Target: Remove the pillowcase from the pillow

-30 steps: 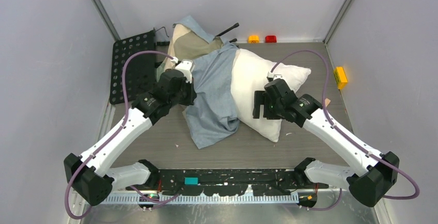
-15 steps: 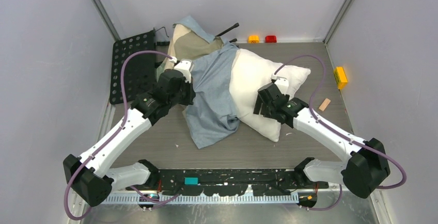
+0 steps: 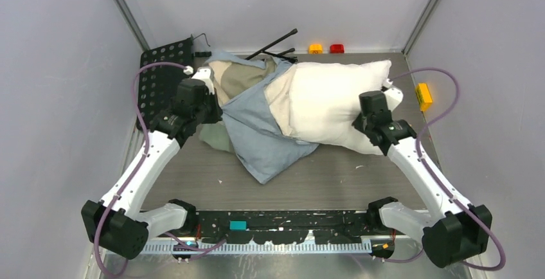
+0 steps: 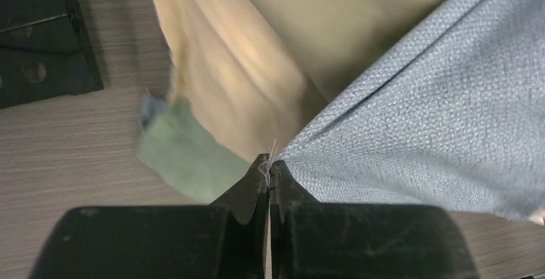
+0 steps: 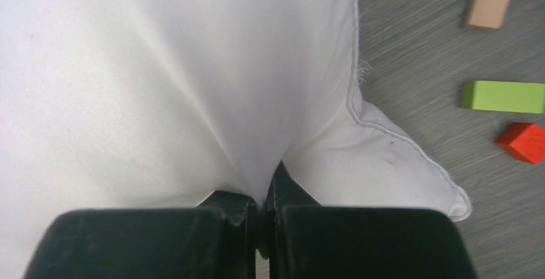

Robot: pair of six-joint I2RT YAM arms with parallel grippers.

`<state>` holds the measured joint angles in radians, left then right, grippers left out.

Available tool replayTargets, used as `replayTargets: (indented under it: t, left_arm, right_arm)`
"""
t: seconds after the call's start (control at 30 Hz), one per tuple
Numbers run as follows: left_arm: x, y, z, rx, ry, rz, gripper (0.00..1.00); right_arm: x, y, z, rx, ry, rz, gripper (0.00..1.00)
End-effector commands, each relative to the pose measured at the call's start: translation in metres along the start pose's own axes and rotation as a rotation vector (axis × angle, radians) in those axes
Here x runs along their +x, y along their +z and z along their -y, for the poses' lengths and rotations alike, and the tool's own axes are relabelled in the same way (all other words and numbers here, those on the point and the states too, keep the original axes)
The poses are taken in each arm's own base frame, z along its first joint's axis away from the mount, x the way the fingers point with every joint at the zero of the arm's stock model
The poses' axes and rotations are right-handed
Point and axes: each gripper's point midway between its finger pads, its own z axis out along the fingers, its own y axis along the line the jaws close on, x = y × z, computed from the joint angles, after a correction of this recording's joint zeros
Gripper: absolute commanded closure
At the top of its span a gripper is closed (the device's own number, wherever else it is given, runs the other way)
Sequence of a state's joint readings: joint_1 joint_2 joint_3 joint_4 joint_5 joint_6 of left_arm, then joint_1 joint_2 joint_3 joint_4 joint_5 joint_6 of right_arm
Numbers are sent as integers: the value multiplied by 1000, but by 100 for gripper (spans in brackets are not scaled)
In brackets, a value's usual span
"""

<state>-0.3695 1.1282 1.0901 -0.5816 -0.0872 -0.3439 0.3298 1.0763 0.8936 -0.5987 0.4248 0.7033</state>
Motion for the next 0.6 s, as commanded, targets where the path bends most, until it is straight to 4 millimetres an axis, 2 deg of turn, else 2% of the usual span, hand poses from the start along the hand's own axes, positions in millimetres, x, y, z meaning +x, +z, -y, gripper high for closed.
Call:
replayTargets:
  t: [0.0,0.13,0.2,0.47,0.57]
  left_arm:
    - [-23,-16,-35,-114,-38,46,100]
    - [-42,-24,-55,-166,-58,69,100]
    - [-49,-26,-57,-166,-70,73,100]
    - [-64,-24,-45,-114,-95,85,100]
    - [-66,-20,-35,-59,-114,79,100]
  right_arm:
    - [-67,-21,37,116,159,185,100]
    - [-80,-29,47,139,203,218,100]
    - [-85,-35,48,132,219,234,100]
    - [-103,-55,57,144,244,319,100]
    - [-107,-59,52,119,211,312,100]
